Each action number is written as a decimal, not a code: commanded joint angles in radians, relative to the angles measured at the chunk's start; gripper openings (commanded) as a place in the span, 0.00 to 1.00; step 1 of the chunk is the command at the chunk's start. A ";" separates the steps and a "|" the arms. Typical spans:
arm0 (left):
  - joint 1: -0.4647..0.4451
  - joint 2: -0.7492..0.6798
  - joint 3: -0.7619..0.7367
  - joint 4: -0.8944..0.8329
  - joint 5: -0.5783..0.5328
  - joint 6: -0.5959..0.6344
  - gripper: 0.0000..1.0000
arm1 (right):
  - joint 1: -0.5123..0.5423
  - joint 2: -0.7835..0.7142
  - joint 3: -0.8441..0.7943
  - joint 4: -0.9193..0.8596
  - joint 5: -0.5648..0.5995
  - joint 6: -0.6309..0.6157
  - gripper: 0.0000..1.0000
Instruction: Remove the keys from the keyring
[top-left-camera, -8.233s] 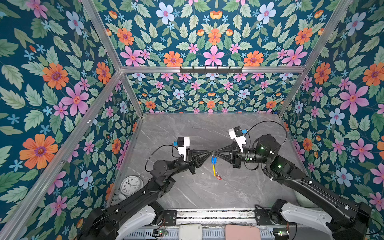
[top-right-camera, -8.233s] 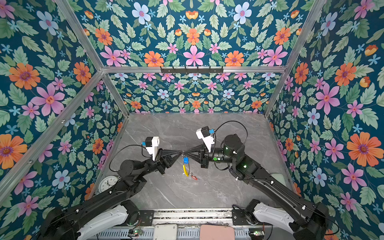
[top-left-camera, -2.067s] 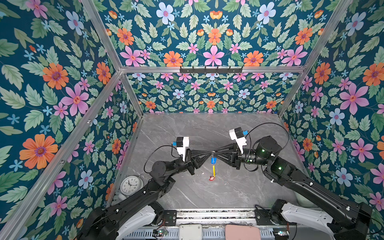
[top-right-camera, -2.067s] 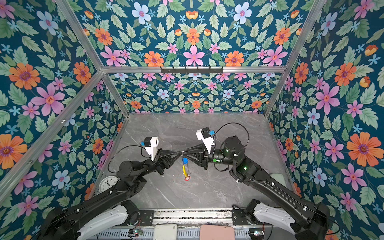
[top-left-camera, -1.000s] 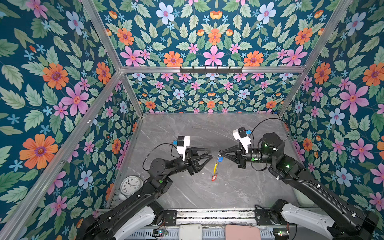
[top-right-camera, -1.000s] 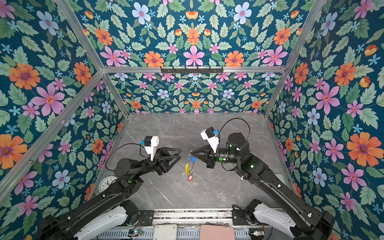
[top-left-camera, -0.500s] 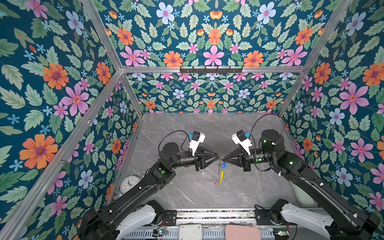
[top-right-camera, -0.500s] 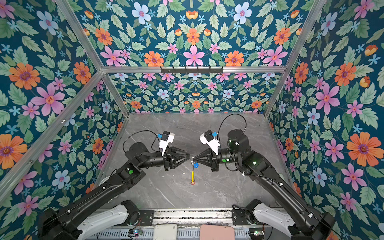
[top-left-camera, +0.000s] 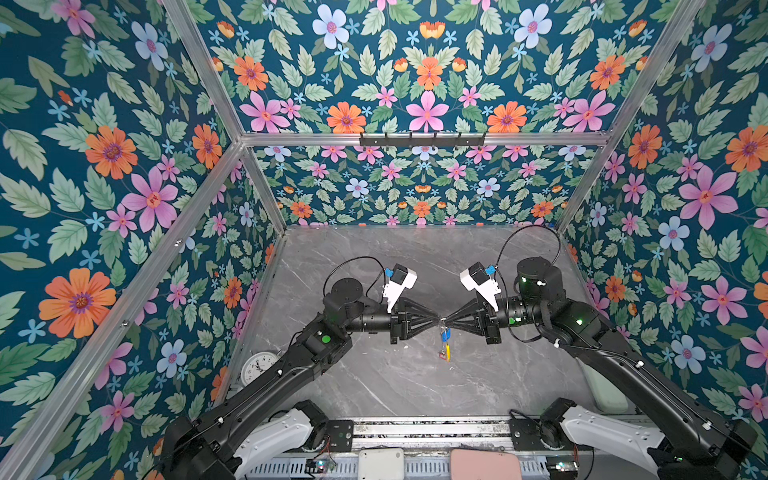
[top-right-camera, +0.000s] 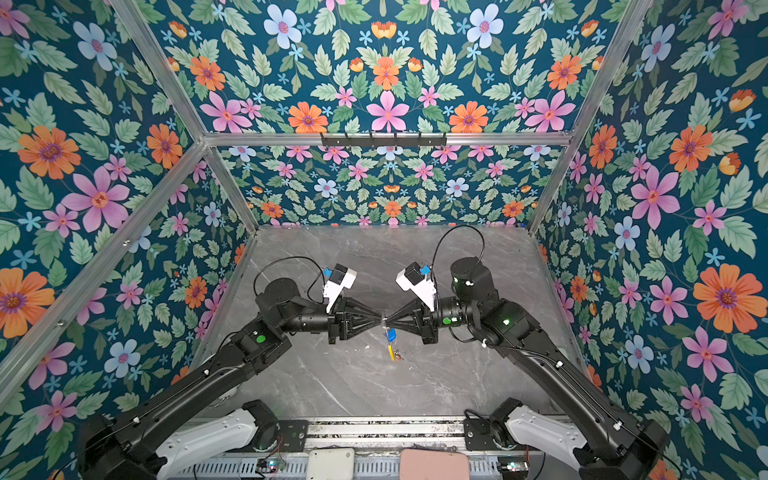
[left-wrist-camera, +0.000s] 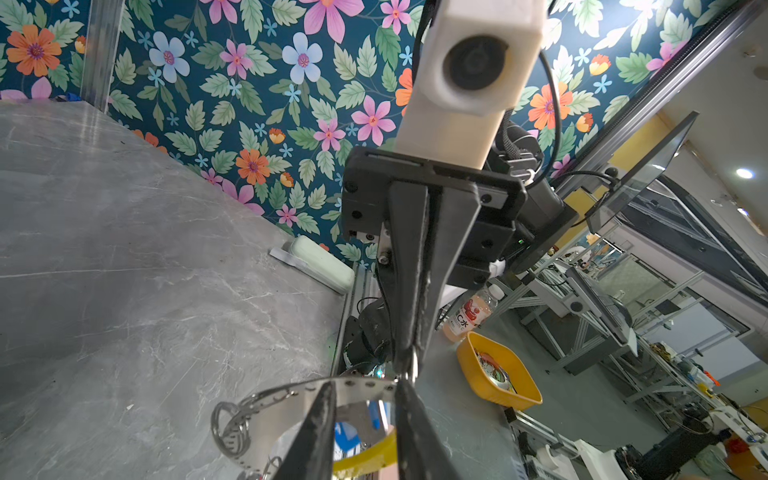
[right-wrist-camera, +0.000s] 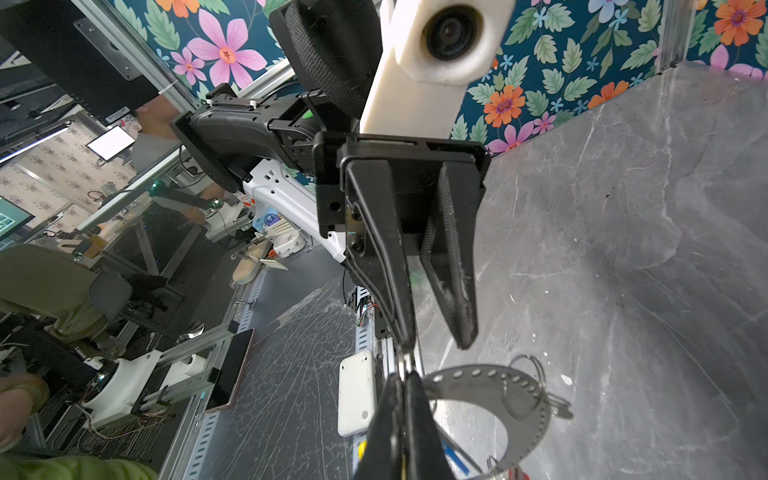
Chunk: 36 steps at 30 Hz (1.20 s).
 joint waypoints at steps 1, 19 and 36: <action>0.000 -0.012 0.015 -0.025 0.015 0.043 0.32 | 0.000 -0.013 -0.005 0.010 0.018 -0.007 0.00; 0.000 0.016 0.037 0.001 0.077 0.051 0.21 | 0.002 0.017 -0.010 0.071 -0.055 0.034 0.00; 0.000 0.023 0.039 0.019 0.105 0.040 0.08 | 0.001 0.036 0.007 0.064 -0.036 0.035 0.00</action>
